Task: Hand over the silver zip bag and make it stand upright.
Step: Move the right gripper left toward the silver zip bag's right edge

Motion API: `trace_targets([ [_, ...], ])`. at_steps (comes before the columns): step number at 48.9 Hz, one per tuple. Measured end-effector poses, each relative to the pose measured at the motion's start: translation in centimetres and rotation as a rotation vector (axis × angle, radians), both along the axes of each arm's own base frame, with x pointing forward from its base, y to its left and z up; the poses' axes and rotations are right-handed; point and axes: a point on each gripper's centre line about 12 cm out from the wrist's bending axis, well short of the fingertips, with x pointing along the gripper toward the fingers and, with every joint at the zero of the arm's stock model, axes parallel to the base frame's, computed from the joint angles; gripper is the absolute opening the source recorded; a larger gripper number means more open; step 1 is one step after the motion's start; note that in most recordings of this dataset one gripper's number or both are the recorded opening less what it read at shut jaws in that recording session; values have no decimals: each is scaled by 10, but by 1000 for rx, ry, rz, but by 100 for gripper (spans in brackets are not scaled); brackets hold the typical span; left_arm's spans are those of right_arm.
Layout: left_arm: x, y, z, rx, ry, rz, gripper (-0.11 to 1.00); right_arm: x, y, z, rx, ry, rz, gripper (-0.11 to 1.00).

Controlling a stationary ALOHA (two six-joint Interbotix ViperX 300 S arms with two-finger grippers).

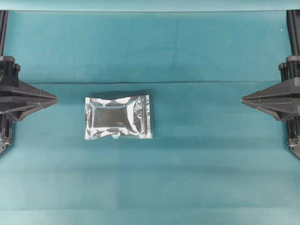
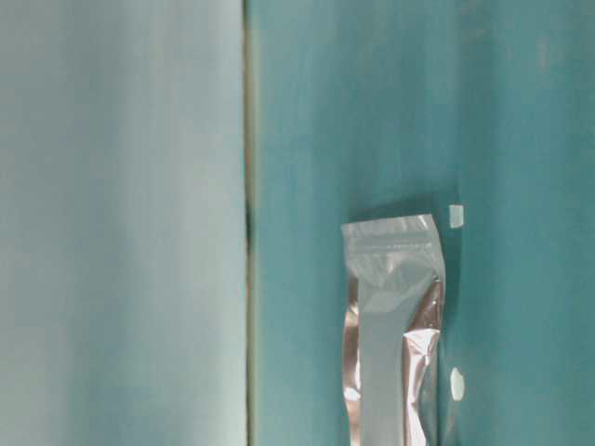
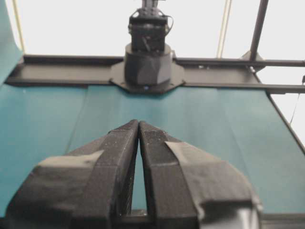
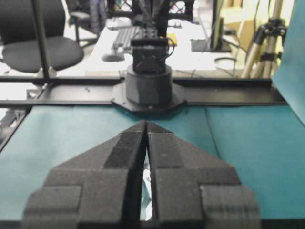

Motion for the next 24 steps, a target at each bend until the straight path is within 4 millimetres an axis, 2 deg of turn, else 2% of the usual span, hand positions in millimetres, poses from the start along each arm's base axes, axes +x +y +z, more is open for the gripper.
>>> trace_targets([
  [3,2,0,-2,3,9,-2,10,1,0,0,11,2,-2,9],
  [8,11,-2,-6,9,46,-11,0,7,-3,0,119,27,-17,0],
  [24,24,-7,-1,19,61,-32,0,33,-17,-31,594,181,-117,0],
])
